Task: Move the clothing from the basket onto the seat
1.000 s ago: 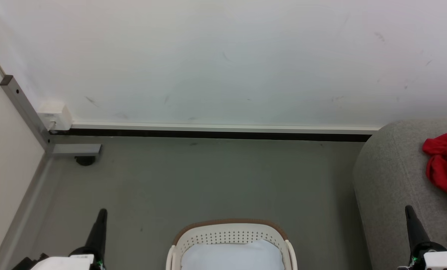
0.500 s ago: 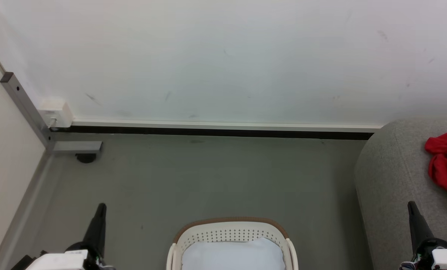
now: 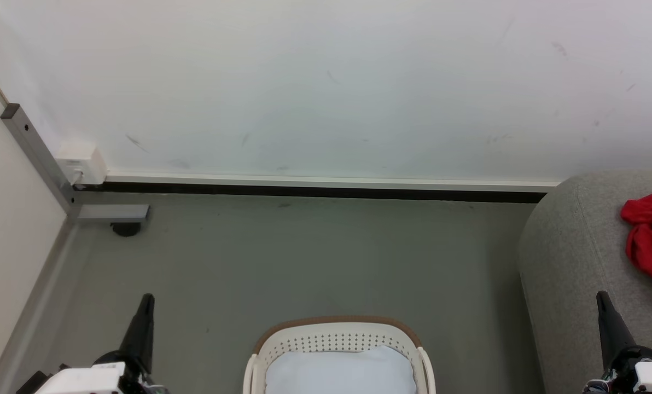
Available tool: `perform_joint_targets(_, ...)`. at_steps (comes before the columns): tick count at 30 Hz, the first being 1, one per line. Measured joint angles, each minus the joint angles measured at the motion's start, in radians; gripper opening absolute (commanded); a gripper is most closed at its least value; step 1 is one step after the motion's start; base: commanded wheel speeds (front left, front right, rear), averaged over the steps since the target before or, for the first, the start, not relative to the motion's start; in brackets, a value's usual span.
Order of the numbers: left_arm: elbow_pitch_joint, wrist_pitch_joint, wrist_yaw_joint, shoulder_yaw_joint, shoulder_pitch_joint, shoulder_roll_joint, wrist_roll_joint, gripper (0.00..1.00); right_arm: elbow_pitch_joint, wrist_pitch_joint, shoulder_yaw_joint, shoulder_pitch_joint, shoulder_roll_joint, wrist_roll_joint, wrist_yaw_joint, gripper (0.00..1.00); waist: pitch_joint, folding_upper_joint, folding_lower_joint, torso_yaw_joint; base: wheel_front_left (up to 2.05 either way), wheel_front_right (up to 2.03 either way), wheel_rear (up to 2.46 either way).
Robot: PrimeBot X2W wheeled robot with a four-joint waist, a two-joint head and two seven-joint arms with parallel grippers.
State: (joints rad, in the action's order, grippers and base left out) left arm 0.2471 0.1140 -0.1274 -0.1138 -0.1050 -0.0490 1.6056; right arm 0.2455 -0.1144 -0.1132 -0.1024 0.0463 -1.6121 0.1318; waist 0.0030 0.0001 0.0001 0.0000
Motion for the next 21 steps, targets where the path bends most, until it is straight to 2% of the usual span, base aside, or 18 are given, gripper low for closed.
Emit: perform_joint_targets(21,0.000,0.000,0.000,0.000,0.000,0.000,0.000,0.00,0.000,0.000,0.000,0.000,0.000,0.000,0.000,0.00,0.000,0.0000,-0.0001,0.000,0.00,0.00,0.00)
